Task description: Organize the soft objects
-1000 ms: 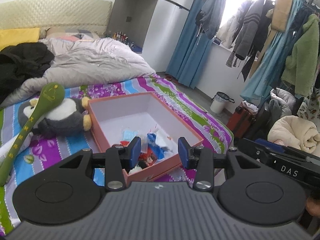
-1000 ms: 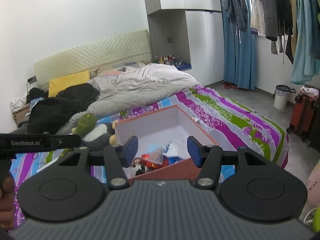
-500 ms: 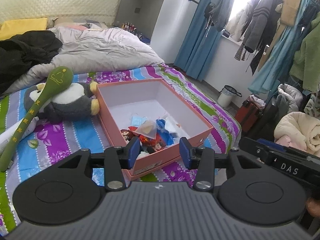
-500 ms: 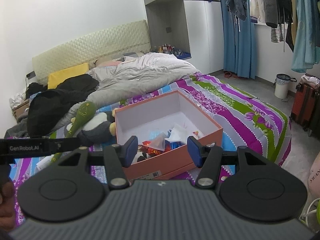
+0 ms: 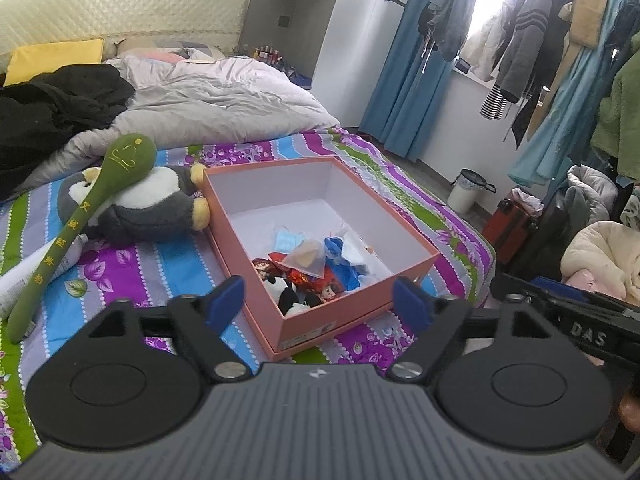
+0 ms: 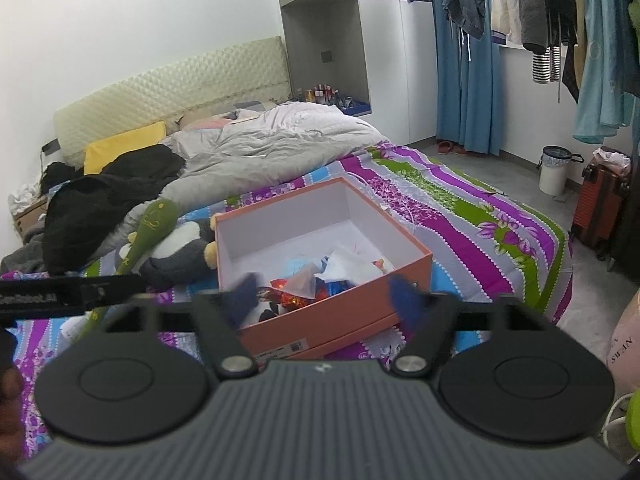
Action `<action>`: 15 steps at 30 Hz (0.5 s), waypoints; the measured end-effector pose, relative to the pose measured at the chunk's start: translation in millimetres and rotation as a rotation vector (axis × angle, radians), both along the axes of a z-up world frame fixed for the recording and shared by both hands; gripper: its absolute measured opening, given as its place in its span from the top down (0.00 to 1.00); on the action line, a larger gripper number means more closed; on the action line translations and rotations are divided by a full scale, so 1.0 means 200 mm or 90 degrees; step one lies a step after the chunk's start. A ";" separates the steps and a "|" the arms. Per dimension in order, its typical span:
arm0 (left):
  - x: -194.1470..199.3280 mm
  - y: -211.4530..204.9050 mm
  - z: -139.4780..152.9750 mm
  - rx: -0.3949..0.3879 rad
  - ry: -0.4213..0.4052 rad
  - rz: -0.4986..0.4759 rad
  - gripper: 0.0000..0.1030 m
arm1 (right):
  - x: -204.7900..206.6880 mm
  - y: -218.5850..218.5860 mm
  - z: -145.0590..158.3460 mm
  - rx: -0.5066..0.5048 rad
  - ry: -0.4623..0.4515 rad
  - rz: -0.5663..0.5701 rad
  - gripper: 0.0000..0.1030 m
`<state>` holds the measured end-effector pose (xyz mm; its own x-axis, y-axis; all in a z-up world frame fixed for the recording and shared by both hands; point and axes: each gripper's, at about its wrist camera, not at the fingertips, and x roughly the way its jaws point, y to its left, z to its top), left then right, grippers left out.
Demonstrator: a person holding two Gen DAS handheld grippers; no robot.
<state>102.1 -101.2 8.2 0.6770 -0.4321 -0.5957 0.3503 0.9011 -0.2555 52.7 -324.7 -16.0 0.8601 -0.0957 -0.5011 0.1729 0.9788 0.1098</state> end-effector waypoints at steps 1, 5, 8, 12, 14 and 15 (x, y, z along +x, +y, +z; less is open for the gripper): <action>0.00 0.00 0.00 0.002 -0.001 0.002 0.08 | 0.00 -0.01 0.00 -0.005 -0.002 -0.007 0.04; 0.01 0.00 0.01 0.014 -0.005 0.011 0.05 | 0.01 -0.03 -0.01 -0.004 0.005 -0.015 0.00; 0.02 0.00 0.01 0.023 -0.003 0.018 0.03 | 0.02 -0.04 -0.02 0.010 0.011 -0.010 0.00; 0.02 0.00 0.02 0.037 -0.009 0.024 0.00 | 0.02 -0.04 -0.04 0.012 0.016 -0.007 0.00; 0.02 0.01 0.02 0.040 -0.008 0.028 0.00 | 0.02 -0.03 -0.04 0.010 0.017 -0.004 0.00; 0.02 0.01 0.03 0.041 -0.008 0.030 0.00 | 0.02 -0.03 -0.04 0.008 0.016 -0.002 0.00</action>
<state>106.0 -99.6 13.2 0.7030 -0.3609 -0.6128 0.3099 0.9310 -0.1929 57.1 -330.3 -23.9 0.8465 -0.0926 -0.5243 0.1792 0.9769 0.1168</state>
